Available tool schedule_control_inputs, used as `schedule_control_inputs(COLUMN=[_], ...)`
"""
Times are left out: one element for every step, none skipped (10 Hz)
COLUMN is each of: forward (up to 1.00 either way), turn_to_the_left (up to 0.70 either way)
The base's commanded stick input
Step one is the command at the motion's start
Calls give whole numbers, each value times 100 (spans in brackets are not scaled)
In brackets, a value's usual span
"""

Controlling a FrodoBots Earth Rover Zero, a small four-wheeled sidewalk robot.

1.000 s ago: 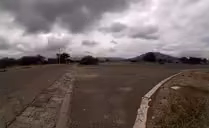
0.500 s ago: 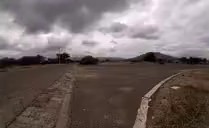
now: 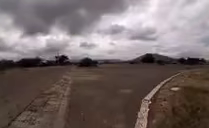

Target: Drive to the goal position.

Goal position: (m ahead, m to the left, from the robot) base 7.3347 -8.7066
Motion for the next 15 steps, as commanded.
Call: schedule_control_inputs(forward=[70, 70, 70, 70, 70, 70, 70, 70, 70, 70, 70, 50, 50, 50, 50], turn_to_the_left=[0, 0, 0, 0, 0, 0, 0, 0, 0, 0, 0, -9, -25, -50, -50])
